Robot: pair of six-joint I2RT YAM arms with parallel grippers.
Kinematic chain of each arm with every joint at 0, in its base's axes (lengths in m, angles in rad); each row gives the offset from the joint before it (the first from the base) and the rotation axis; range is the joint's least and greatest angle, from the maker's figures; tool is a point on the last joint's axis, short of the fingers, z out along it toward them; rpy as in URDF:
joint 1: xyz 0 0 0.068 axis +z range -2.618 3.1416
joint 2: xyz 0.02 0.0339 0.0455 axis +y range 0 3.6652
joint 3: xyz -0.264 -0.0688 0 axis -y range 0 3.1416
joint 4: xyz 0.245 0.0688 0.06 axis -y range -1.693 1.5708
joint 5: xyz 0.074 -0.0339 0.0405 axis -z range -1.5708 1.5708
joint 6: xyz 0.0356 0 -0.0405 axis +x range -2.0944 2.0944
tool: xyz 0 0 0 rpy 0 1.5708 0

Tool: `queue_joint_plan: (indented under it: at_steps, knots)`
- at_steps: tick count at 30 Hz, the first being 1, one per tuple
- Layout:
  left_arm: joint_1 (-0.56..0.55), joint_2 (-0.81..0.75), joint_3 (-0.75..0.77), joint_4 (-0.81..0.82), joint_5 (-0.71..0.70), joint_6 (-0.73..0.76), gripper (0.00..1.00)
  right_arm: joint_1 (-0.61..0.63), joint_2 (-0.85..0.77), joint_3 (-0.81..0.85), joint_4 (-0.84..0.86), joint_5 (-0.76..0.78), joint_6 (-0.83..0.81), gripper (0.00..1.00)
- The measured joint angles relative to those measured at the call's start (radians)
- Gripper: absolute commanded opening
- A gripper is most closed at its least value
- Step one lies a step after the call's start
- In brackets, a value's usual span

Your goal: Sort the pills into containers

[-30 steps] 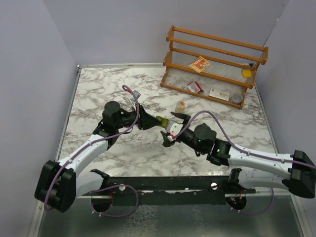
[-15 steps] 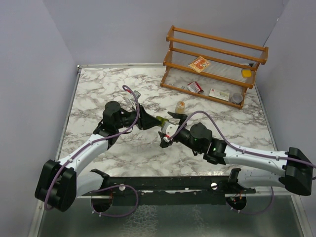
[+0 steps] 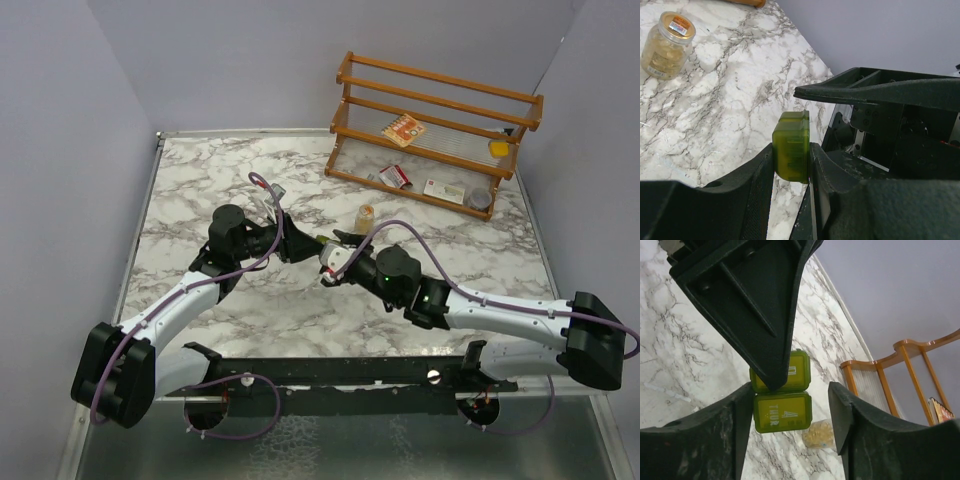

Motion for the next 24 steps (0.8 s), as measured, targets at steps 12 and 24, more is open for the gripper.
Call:
queue_joint_plan:
  at_steps: [12,24]
  knots:
    - [0.0,0.001,0.0,0.0,0.0,0.0,0.0,0.0,0.003,0.007,-0.027,0.023,0.016,0.71]
    - [0.0,0.001,0.0,0.002,-0.001,-0.002,0.0,0.0,-0.016,0.007,-0.033,0.039,0.024,0.58]
